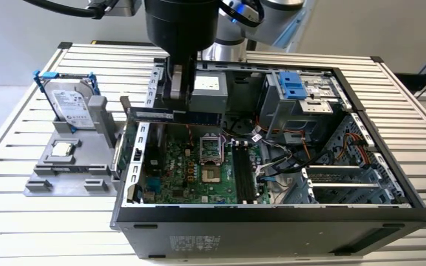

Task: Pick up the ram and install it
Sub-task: 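Pick up the ram and move it above insertion slot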

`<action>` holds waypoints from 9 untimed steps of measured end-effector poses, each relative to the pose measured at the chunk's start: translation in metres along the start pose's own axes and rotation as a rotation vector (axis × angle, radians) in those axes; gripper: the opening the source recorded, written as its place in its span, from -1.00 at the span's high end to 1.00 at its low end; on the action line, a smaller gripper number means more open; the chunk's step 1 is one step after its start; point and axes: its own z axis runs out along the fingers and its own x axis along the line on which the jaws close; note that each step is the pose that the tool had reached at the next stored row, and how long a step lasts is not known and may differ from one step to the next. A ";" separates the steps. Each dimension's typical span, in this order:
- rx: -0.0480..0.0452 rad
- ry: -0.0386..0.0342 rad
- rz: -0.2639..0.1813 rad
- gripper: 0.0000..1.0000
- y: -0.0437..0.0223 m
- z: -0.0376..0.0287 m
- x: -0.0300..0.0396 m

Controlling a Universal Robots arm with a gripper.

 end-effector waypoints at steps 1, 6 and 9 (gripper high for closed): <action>-0.0001 0.0001 0.001 1.00 -0.0013 -0.0001 -0.0002; -0.0001 0.0000 0.003 1.00 -0.0079 -0.0002 -0.0016; -0.0002 0.0000 0.005 1.00 -0.0119 -0.0004 -0.0024</action>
